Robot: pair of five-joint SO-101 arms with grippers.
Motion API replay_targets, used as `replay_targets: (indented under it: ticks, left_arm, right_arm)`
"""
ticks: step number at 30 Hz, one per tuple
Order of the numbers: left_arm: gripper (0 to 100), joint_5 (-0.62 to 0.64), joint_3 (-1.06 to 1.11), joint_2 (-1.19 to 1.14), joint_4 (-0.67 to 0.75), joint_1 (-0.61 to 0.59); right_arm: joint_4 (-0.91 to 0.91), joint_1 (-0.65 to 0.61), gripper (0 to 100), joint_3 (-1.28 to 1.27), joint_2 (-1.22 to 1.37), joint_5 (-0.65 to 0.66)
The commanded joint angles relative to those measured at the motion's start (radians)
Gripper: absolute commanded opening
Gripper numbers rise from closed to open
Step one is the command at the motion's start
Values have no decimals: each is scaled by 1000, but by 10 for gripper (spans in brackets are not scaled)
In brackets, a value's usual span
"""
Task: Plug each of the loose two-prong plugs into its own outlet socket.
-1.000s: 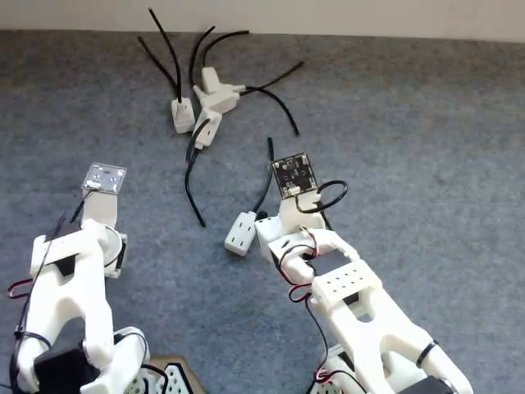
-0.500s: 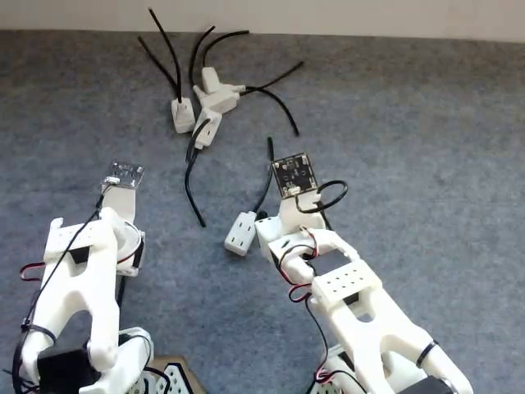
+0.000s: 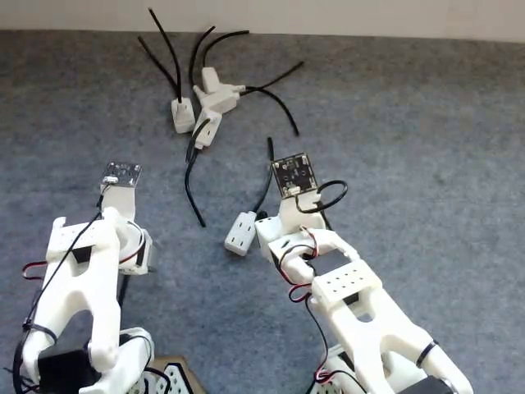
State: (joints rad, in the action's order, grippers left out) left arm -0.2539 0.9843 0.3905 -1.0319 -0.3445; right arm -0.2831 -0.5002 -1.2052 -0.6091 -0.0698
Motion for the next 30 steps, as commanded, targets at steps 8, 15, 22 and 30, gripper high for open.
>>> replay_targets:
  ticks: [8, 15, 22, 30]
  left_arm:
    - [223, 87, -38, 36, -3, 30]
    - [224, 132, 53, 291, -3, 73]
    - [224, 135, 166, 381, 21, 125]
    - [224, 133, 182, 225, 193, 33]
  right_arm:
    - [22, -5, 350, 7, -30, 14]
    - [22, -5, 350, 8, -30, 14]
    - [24, -5, 350, 5, -30, 14]
    - [24, -5, 350, 4, -28, 14]
